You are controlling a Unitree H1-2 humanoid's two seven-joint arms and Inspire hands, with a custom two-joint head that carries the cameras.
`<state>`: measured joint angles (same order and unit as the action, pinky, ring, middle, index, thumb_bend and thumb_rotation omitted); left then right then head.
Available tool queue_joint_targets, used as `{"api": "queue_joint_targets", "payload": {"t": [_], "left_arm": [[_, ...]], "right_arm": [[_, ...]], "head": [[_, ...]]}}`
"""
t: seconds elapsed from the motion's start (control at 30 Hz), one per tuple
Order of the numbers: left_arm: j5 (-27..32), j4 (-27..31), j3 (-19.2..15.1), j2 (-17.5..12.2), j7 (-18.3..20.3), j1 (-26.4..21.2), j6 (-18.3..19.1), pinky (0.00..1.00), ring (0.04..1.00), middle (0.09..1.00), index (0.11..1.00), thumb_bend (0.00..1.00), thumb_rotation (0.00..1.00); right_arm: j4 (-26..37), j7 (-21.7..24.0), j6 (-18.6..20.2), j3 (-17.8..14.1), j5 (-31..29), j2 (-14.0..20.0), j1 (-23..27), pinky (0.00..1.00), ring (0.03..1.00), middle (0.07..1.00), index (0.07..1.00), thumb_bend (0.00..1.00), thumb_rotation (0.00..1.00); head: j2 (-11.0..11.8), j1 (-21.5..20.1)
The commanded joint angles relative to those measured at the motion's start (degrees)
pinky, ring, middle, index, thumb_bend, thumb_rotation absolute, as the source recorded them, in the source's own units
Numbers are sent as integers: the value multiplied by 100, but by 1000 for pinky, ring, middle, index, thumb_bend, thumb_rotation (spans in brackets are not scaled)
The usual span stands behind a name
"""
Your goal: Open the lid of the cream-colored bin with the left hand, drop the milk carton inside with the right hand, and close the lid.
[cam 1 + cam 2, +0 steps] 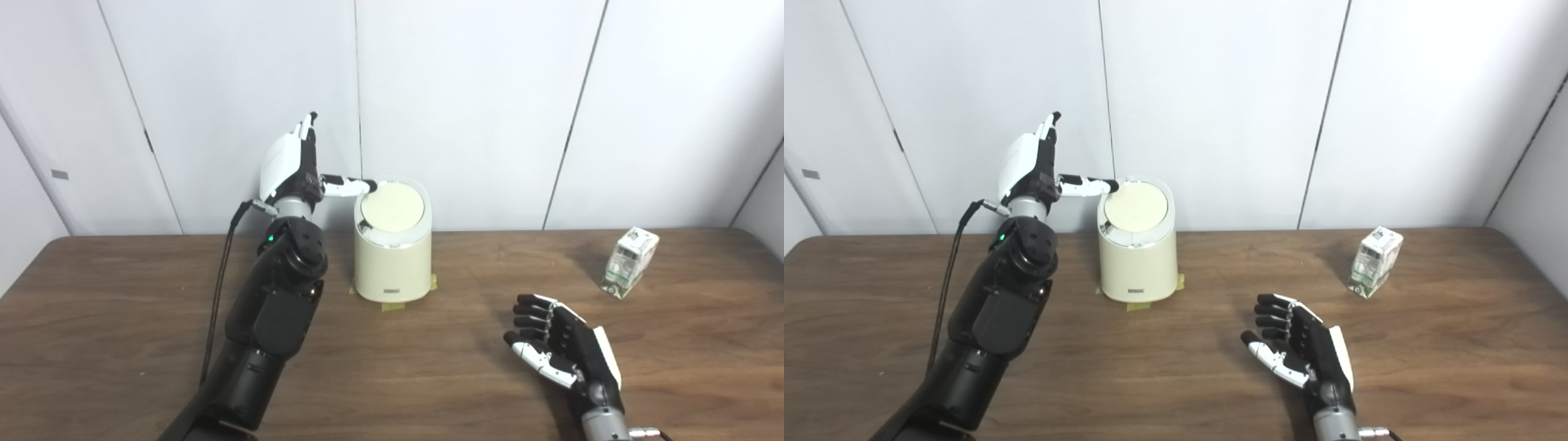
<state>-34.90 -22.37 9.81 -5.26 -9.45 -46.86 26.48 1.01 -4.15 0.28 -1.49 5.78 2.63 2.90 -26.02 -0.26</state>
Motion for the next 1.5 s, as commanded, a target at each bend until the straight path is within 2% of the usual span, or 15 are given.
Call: {"api": "queue_joint_targets", "payload": {"t": [0.0, 0.2, 0.4, 0.5, 0.67, 0.77, 0.93, 1.3, 1.47], "left_arm": [[-217, 46, 146, -111, -121, -359, -128, 1000, 1000, 1000, 1000, 1000, 197], [-139, -13, 258, -164, -150, -142, -242, 1000, 1000, 1000, 1000, 1000, 242], [-206, -20, 345, -176, -229, -34, -301, 1000, 1000, 1000, 1000, 1000, 450], [-236, -33, 382, -165, -292, 1, -306, 1000, 1000, 1000, 1000, 1000, 512], [-235, -130, 449, -161, -331, -20, -274, 1000, 1000, 1000, 1000, 1000, 560], [-245, -163, 490, -139, -361, -25, -276, 1000, 1000, 1000, 1000, 1000, 560], [-222, -159, 522, -71, -379, 5, -251, 1000, 1000, 1000, 1000, 1000, 490], [-209, -394, 594, -53, -462, -42, -511, 1000, 1000, 1000, 1000, 1000, 389], [-225, -377, 662, -74, -395, -72, -455, 1000, 1000, 1000, 1000, 1000, 326]], "right_arm": [[-77, -15, -95, 40, 28, -51, -90, 619, 662, 679, 672, 285, 114], [-125, -29, -173, 32, -19, -88, -77, 620, 667, 680, 668, 297, 112], [-150, -31, -184, 55, 16, -90, -64, 621, 662, 676, 669, 287, 109], [-128, -35, -129, 55, 5, -114, -63, 619, 664, 677, 667, 290, 111], [-115, -31, -104, 75, 53, -101, -64, 615, 660, 677, 666, 287, 91], [-104, -41, -84, 70, 50, -115, -65, 614, 659, 676, 667, 289, 89], [-88, -48, -106, 75, 38, -150, -75, 603, 651, 667, 656, 295, 93], [-55, -69, -103, 67, 86, -202, -79, 596, 644, 662, 652, 295, 59], [-20, -60, -47, 73, 118, -208, -85, 599, 646, 665, 656, 292, 58]], "head": [[-9, -15], [-1, -36], [4, -67], [2, -76], [-3, -92], [-5, -104], [-7, -123], [-24, -155], [-27, -183]]}}
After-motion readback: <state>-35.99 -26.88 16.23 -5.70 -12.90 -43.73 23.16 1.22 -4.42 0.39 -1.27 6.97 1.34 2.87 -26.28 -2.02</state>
